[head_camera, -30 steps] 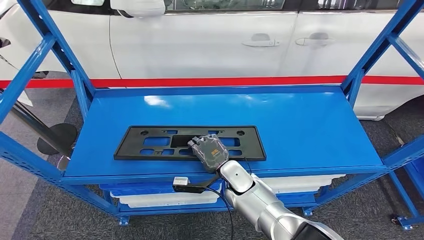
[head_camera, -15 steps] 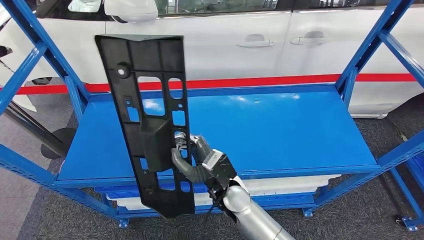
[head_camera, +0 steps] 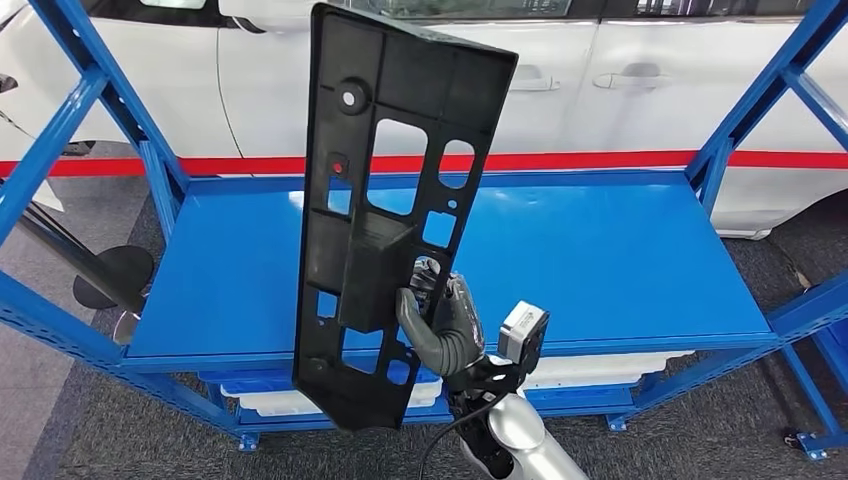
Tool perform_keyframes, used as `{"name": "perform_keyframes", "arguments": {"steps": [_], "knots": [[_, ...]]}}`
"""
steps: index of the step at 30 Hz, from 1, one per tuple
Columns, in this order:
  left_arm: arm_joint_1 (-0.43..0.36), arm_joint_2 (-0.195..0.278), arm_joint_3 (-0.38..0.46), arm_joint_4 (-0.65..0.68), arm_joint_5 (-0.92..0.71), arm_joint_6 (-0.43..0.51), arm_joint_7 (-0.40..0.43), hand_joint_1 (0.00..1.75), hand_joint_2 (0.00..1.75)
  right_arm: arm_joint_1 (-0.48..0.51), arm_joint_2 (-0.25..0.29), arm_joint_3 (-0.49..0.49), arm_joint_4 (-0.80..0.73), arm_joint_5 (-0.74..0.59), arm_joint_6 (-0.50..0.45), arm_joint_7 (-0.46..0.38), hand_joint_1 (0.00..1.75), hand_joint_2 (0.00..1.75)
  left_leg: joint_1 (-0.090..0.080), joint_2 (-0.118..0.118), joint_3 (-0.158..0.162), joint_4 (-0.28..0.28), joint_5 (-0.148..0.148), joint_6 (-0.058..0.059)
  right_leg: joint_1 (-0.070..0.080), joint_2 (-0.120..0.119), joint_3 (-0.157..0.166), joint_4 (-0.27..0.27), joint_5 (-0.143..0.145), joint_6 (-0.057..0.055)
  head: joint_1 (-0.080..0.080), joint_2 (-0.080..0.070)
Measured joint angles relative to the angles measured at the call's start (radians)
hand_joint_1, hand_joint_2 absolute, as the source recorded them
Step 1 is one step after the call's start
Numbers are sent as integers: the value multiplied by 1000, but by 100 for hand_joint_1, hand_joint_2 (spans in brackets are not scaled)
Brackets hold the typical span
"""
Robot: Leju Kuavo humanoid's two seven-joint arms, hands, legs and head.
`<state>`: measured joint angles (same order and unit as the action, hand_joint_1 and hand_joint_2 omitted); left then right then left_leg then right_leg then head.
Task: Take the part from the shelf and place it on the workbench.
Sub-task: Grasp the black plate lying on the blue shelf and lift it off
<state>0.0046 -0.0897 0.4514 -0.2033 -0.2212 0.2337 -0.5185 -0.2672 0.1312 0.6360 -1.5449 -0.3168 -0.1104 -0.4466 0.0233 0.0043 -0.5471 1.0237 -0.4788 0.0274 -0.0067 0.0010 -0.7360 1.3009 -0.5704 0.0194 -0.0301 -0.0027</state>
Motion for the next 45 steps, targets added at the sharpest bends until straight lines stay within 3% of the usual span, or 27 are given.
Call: {"name": "perform_keyframes", "arguments": {"steps": [1, 3, 5, 9, 11, 13, 15, 16, 18, 20, 23, 24, 25, 26, 28, 29, 30, 31, 32, 33, 35, 36, 38, 40, 43, 44, 45], "knots": [[-1, -1, 2, 0, 0, -1, 2, 0, 0, 7, -3, 0, 0, 7, -11, -1, 175, 175, 0, -1, 1, 0, -1, -1, 0, 0, 15, -35, 29, -2, 0, 0], [-2, -5, 9, 0, -1, -2, 8, 0, 0, 22, -7, -1, -1, 24, -32, -9, 175, 175, -1, -3, 3, 0, -4, -5, 2, 1, 75, -164, 99, -13, 0, 0], [-2, -8, 16, 0, -2, -2, 16, 0, 0, 45, -12, -1, -1, 34, -43, -22, 175, 175, -6, -6, 1, 3, -6, -14, 7, 1, 114, -252, 127, -23, 0, 0], [-1, -9, 23, 0, -6, -1, 24, 0, 0, 102, -20, -3, -3, 32, -49, -42, 175, 175, -4, -6, -6, 14, -23, -37, 6, 0, 118, -276, 132, -38, 0, 0], [0, -10, 25, 0, -8, -1, 24, 0, 0, 116, -21, -4, -7, 29, -49, -47, 175, 175, -2, -6, -32, 88, -83, -44, 2, -2, 115, -282, 140, -49, 0, 0], [0, -11, 26, 0, -10, 0, 25, 0, 0, 127, -22, -7, -9, 28, -49, -50, 175, 175, -2, -6, -74, 212, -155, -48, 4, -3, 106, -280, 145, -54, 0, 0], [1, -11, 27, 0, -16, -1, 25, 0, 0, 142, -23, -13, -10, 29, -50, -54, 175, 175, -2, -6, -81, 263, -172, -50, 6, -4, 94, -275, 152, -54, 0, 0], [1, -11, 27, 0, -19, -2, 25, 0, 0, 149, -24, -16, -12, 31, -50, -56, 175, 175, -2, -6, -58, 232, -153, -49, 6, -4, 87, -271, 156, -52, 0, 0], [-1, -10, 27, 0, -27, -4, 26, 0, 0, 158, -25, -23, -20, 38, -50, -62, 175, 175, -3, -6, 20, 99, -102, -44, 7, -3, 74, -262, 164, -46, 0, 0], [-4, -9, 27, 0, -33, -8, 27, 0, 0, 163, -25, -27, -29, 45, -50, -67, 175, 175, -8, -8, 65, 9, -73, -34, 8, -2, 66, -256, 173, -35, 0, 0], [-4, -8, 27, 0, -38, -12, 28, 0, 0, 170, -27, -30, -36, 48, -51, -70, 175, 175, -13, -8, 59, -3, -51, -16, 6, -1, 65, -263, 194, -17, 0, 0], [-4, -9, 27, 0, -39, -14, 28, 0, 0, 173, -27, -32, -38, 49, -51, -71, 175, 175, -11, -6, 54, -7, -39, -10, 4, 0, 60, -259, 187, -11, 0, 0], [-5, -9, 27, 0, -40, -14, 28, 0, 0, 175, -28, -35, -40, 50, -52, -71, 175, 175, -9, -3, 45, -10, -26, -2, 3, 2, 51, -241, 162, -6, 0, 0], [-6, -9, 27, 0, -41, -15, 28, 0, 0, 177, -29, -39, -42, 52, -52, -72, 175, 175, -6, -1, 33, -13, -12, 4, 2, 3, 37, -203, 118, -1, 0, 0], [-6, -8, 27, 0, -44, -15, 28, 0, 0, 181, -30, -44, -43, 55, -53, -72, 175, 175, -7, 2, 4, -12, 9, 11, -2, 3, 4, -79, 18, 8, 0, 0], [-5, -8, 27, 0, -45, -15, 29, 0, 0, 183, -31, -46, -43, 56, -53, -72, 175, 175, -7, 4, -11, -10, 19, 11, -4, 3, -6, -22, -11, 12, 0, 0], [-5, -8, 27, 0, -46, -15, 29, 0, 0, 185, -32, -47, -43, 57, -53, -72, 175, 175, -7, 5, -26, -8, 28, 10, -6, 3, -1, 9, -17, 14, 0, 0], [-5, -8, 27, 0, -47, -15, 29, 0, 0, 187, -33, -48, -43, 58, -53, -72, 175, 175, -7, 5, -40, -6, 36, 7, -8, 2, 23, 3, -3, 16, 0, 0], [-5, -8, 27, 0, -49, -16, 29, 0, 0, 188, -33, -49, -43, 58, -53, -72, 175, 175, -7, 5, -52, -3, 44, 5, -10, 2, 64, -38, 19, 15, 0, 0], [-5, -8, 27, 0, -50, -16, 30, 0, 0, 188, -34, -50, -44, 59, -53, -72, 175, 175, -7, 5, -61, -1, 51, 1, -11, 1, 121, -107, 38, 13, 0, 0], [-6, -8, 27, 0, -53, -18, 31, 0, 0, 187, -34, -50, -49, 62, -53, -73, 175, 175, -9, 4, -74, 1, 66, -10, -8, 2, 217, -243, 45, 3, 0, 0], [-6, -8, 27, 0, -54, -19, 32, 0, 0, 186, -34, -51, -51, 63, -54, -73, 175, 175, -10, 3, -77, 0, 74, -17, -5, 3, 240, -282, 42, -2, 0, 0], [-5, -7, 27, 0, -56, -19, 33, 0, 0, 186, -34, -52, -53, 65, -54, -74, 175, 175, -9, 3, -81, -6, 90, -31, -1, 4, 238, -298, 49, -17, -1, 0], [-4, -7, 27, 0, -58, -20, 34, 0, 0, 185, -33, -52, -53, 67, -54, -73, 175, 175, -6, 2, -93, 10, 68, -41, -3, 0, 223, -303, 69, -35, -1, 0], [-3, -7, 27, 0, -60, -22, 35, 0, 0, 185, -32, -52, -53, 72, -54, -72, 175, 175, -3, 1, -135, 156, -73, -48, -1, -5, 185, -306, 104, -55, -1, 0], [-3, -6, 27, 0, -61, -24, 35, 0, 0, 185, -32, -52, -53, 74, -54, -72, 175, 175, -3, 1, -145, 218, -107, -50, 2, -5, 169, -305, 115, -57, -1, 0], [-3, -5, 27, 0, -61, -25, 35, 0, 0, 185, -32, -52, -53, 76, -54, -71, 175, 175, -3, 1, -144, 259, -116, -50, 4, -6, 154, -302, 126, -57, -1, 0]]}}
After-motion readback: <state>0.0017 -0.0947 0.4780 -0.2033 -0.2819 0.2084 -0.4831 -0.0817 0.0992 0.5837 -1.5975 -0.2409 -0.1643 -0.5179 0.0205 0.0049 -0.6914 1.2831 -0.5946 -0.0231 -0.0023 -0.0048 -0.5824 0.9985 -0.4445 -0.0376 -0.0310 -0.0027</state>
